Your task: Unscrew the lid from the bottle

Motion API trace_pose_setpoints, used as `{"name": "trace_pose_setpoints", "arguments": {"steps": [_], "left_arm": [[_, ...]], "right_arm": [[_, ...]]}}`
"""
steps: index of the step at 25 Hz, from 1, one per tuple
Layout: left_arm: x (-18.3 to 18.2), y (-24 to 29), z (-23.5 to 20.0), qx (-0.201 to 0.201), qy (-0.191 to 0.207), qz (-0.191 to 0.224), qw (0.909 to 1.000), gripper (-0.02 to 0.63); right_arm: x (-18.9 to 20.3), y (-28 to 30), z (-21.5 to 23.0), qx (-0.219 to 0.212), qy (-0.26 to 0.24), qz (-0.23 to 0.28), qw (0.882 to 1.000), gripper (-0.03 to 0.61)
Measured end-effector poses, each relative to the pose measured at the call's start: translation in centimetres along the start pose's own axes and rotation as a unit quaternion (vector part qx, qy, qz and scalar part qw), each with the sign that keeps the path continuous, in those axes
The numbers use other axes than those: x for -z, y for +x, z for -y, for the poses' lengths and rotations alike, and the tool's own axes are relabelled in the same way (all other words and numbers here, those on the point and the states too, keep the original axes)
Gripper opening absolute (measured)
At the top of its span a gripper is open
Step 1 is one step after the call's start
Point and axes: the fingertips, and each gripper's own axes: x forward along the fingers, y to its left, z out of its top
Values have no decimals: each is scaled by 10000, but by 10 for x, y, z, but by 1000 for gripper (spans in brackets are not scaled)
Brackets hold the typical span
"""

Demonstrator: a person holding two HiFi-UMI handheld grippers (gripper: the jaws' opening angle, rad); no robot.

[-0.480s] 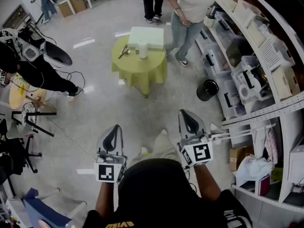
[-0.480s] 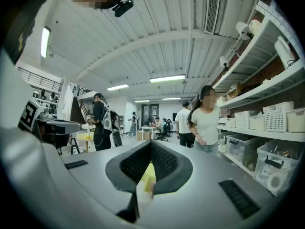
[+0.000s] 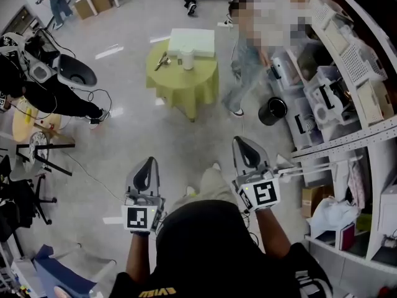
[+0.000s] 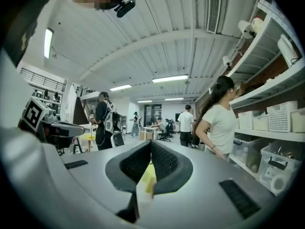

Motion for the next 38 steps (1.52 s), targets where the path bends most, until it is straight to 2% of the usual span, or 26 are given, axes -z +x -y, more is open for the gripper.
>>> {"name": "trace_pose_setpoints", "arguments": {"steps": [2, 4, 6, 12, 19, 26, 33, 38], "left_arm": [[-1, 1, 1, 8, 25, 49, 10000, 17], [-1, 1, 1, 11, 36, 74, 10000, 17], [1, 3, 2, 21, 31, 48, 10000, 17], [5, 10, -1, -1, 20, 16, 10000, 17], [14, 14, -7, 9, 33, -120, 9999, 17], [17, 42, -14, -1, -56, -216, 9998, 17], [7, 113, -15, -151, -116, -378, 9991, 17], [-3, 188, -12, -216, 62, -424, 9988, 17]], "right_arm": [[-1, 1, -1, -39, -35, 27, 10000, 21], [-2, 1, -3, -112, -47, 59, 9999, 127], [-2, 3, -4, -160, -97, 84, 9998, 186], [5, 18, -1, -199, -154, -32, 9997, 501], [10, 33, -7, -353, -212, -202, 9989, 518], [18, 58, 8, -410, -125, -471, 9980, 517], [24, 112, 64, -512, 40, -662, 9965, 516], [23, 164, 122, -607, 136, -545, 9966, 509]]}}
